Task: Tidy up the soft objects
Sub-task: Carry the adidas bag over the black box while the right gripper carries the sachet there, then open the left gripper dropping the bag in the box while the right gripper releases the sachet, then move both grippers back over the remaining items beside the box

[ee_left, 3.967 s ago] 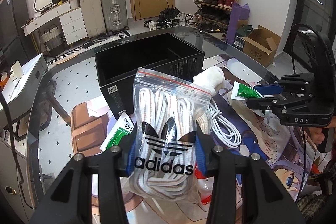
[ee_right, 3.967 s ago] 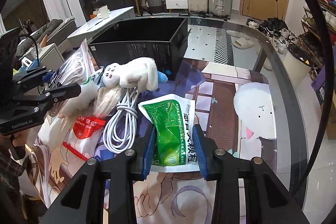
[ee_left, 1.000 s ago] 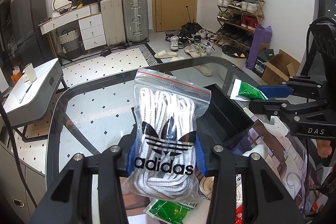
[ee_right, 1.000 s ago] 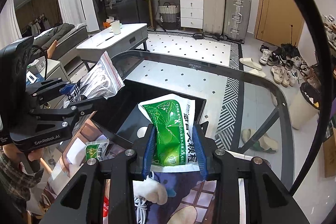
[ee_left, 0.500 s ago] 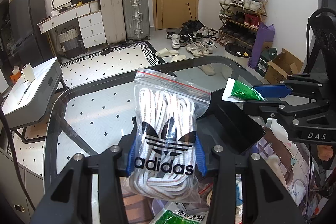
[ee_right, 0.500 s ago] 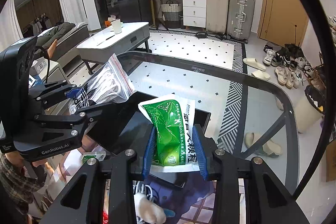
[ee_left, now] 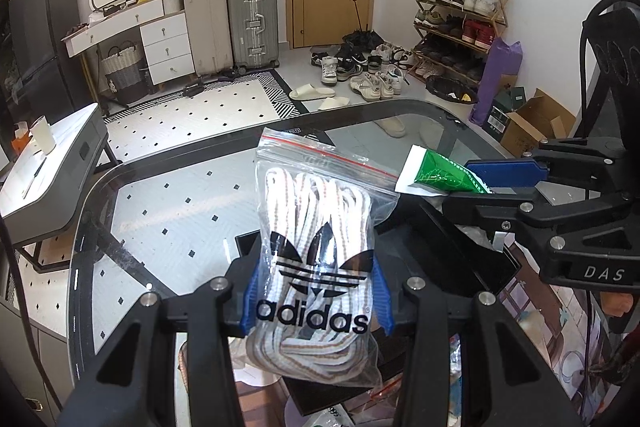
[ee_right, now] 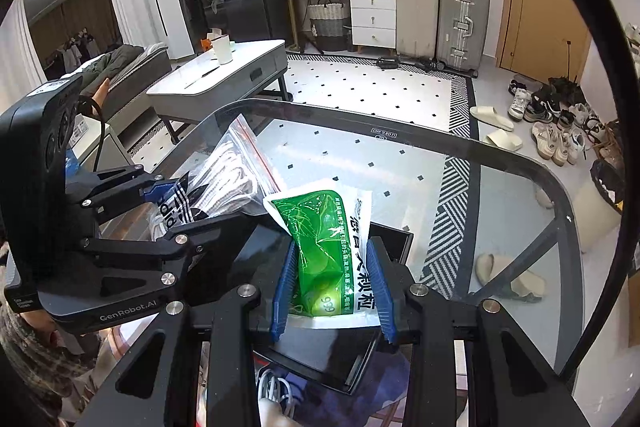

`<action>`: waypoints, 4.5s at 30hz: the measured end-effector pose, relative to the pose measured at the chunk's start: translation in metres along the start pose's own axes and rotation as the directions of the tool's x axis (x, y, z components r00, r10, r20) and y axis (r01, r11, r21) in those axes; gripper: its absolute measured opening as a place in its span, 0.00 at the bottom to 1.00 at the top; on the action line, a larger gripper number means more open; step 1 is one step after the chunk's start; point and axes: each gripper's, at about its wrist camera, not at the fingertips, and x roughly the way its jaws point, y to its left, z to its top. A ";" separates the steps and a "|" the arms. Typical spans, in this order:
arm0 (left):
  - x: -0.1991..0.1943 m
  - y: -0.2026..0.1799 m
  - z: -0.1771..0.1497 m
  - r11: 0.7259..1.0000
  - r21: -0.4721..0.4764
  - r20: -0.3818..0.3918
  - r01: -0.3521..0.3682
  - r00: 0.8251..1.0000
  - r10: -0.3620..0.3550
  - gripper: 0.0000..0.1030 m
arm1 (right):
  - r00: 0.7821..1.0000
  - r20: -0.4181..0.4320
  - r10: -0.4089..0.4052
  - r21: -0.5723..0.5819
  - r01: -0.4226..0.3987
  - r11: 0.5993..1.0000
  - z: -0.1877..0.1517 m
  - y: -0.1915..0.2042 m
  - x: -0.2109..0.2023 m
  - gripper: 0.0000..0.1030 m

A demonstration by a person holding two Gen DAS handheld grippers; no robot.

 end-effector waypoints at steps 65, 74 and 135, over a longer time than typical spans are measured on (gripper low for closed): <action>-0.002 -0.003 -0.011 0.999 0.036 -0.071 -0.019 0.997 0.021 0.87 | 1.000 -0.006 0.015 0.052 -0.015 0.999 -0.013 -0.002 0.003 0.85; -0.017 -0.005 -0.019 0.999 0.013 -0.070 -0.039 0.997 0.039 1.00 | 1.000 0.029 0.002 0.021 -0.003 1.000 -0.025 0.002 -0.019 0.88; -0.058 -0.027 -0.109 0.999 0.048 -0.135 0.011 0.991 -0.005 1.00 | 0.997 -0.047 0.069 -0.302 -0.080 0.950 -0.104 0.037 -0.042 0.88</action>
